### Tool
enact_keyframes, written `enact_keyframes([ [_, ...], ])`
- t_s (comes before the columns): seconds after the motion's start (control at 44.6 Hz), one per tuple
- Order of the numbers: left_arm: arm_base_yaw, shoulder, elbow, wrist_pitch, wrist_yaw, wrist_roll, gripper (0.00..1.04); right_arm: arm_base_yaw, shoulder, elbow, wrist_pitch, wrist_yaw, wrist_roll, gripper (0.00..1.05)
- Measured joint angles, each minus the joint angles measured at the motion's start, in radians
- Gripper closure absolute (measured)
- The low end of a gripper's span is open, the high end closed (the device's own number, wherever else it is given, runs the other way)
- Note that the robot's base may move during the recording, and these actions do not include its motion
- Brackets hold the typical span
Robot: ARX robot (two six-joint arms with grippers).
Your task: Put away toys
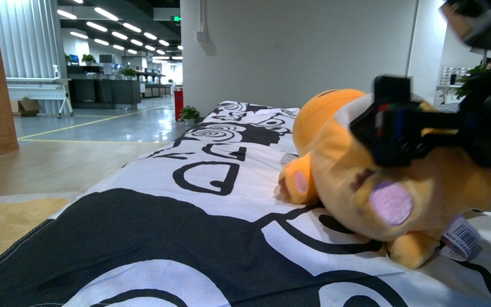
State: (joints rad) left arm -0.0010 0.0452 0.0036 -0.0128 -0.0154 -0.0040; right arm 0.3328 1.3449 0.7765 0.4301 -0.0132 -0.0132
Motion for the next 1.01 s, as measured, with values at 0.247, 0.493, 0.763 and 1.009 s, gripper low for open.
enact_keyframes([
  [0.247, 0.000, 0.000, 0.000, 0.000, 0.000, 0.000, 0.06, 0.016, -0.005, -0.032, 0.042, 0.017, -0.058, 0.27],
  [0.493, 0.000, 0.000, 0.000, 0.000, 0.000, 0.000, 0.06, -0.023, -0.068, -0.032, 0.016, -0.032, -0.024, 0.61],
  [0.763, 0.000, 0.000, 0.000, 0.000, 0.000, 0.000, 0.06, -0.158, -0.254, -0.057, -0.055, -0.182, 0.129, 0.89],
  [1.009, 0.000, 0.000, 0.000, 0.000, 0.000, 0.000, 0.06, -0.370, -0.508, -0.150, -0.088, -0.380, 0.263, 0.94],
])
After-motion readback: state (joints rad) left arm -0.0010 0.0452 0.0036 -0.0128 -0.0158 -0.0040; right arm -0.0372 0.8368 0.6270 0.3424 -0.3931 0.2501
